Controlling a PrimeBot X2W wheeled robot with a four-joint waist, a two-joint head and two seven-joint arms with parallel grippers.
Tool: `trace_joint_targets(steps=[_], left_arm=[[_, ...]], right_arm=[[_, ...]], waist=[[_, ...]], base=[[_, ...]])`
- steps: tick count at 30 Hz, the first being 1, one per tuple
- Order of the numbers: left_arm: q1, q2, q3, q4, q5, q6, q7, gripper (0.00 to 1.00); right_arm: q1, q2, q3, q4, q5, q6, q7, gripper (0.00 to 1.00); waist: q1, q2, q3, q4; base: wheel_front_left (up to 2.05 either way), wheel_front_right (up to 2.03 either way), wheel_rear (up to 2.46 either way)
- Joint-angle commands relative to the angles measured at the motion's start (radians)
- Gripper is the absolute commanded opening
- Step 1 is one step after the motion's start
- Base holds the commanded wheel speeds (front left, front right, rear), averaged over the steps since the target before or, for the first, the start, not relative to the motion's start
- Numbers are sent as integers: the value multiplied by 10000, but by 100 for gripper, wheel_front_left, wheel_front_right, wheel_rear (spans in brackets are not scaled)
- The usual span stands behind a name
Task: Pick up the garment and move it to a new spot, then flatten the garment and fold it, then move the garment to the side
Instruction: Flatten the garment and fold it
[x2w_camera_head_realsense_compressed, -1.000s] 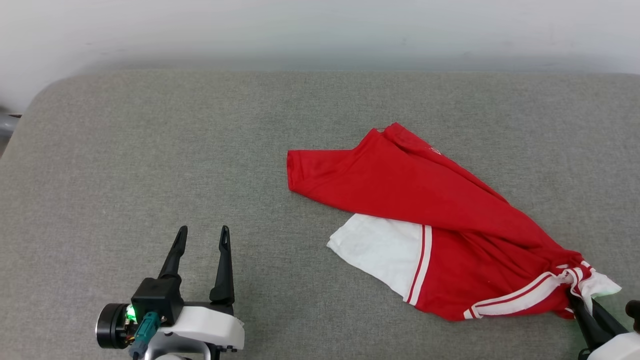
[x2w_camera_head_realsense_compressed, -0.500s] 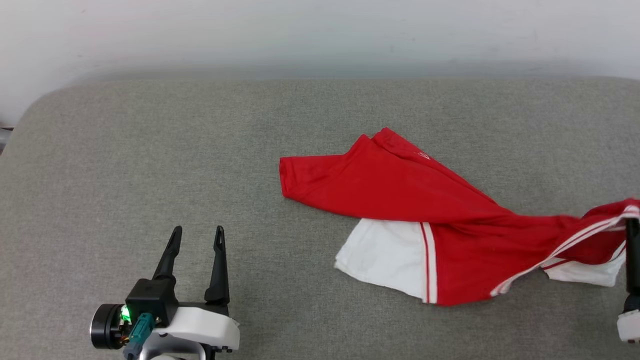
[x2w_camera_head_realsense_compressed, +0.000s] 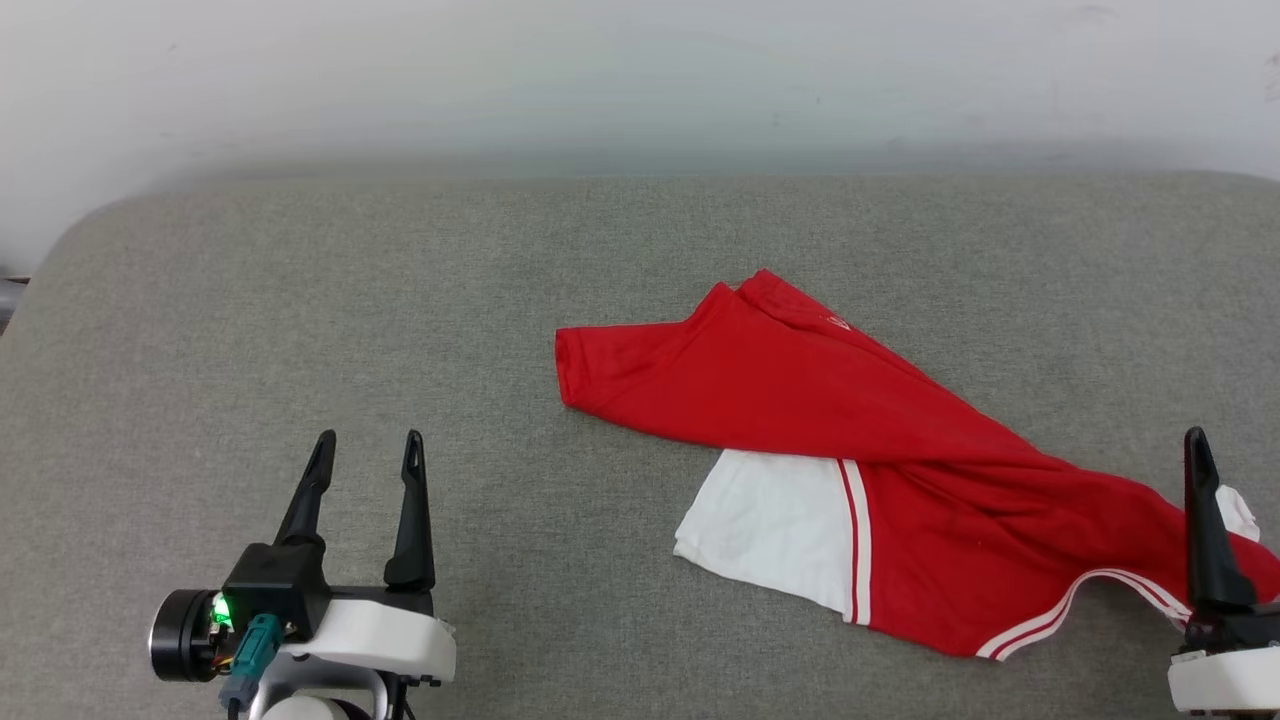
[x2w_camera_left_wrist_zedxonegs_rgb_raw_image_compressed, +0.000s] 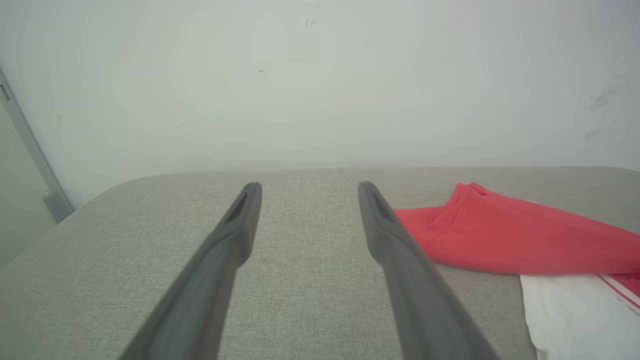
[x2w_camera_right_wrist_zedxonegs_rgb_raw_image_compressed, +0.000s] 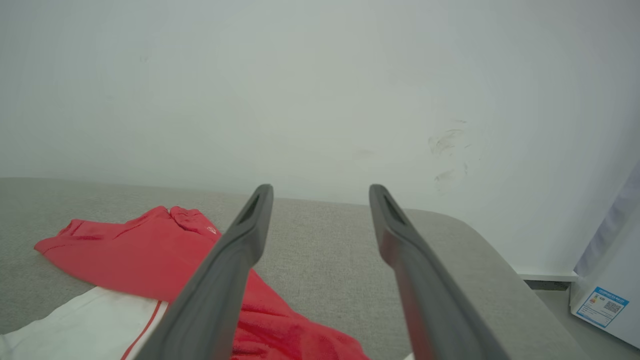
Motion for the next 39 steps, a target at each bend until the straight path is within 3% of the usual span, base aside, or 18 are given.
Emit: trace_joint_targets(steps=[1,10,16,20,26,33,39], left_arm=[[-145,-11,-45,-53,55,-69,-26,100],[-1325,358,-529,65,304,-621,-26,100],[-2990,1115,-1768,1190,-387,-931,224,100],[-4178,2040,-3664,1667,-1822,-933,1456,100],[-5694,3108,-6195,1612,-4285,-939,4188,100],[-7235,3886,-9049,1241,-6672,-940,7605,100],[-8313,4315,-11179,1031,-7791,-942,9339,100]], right_arm=[[103,180,51,-96,-21,-14,-53,100],[115,822,733,114,-206,-14,-281,100],[-229,961,1226,583,-193,-14,-362,100],[-432,865,1478,670,-390,-14,-363,100],[-749,853,1594,719,-463,-14,-365,100],[-1020,831,1838,825,-591,-14,-365,100],[-1308,851,2014,827,-615,-14,-367,100]], waist=[[0,0,-29,-49],[0,0,26,-169],[0,0,171,-341],[0,0,321,-513],[0,0,550,-765],[0,0,816,-1024],[0,0,1113,-1297]], base=[[0,0,0],[0,0,0],[0,0,0],[0,0,0],[0,0,0],[0,0,0],[0,0,0]])
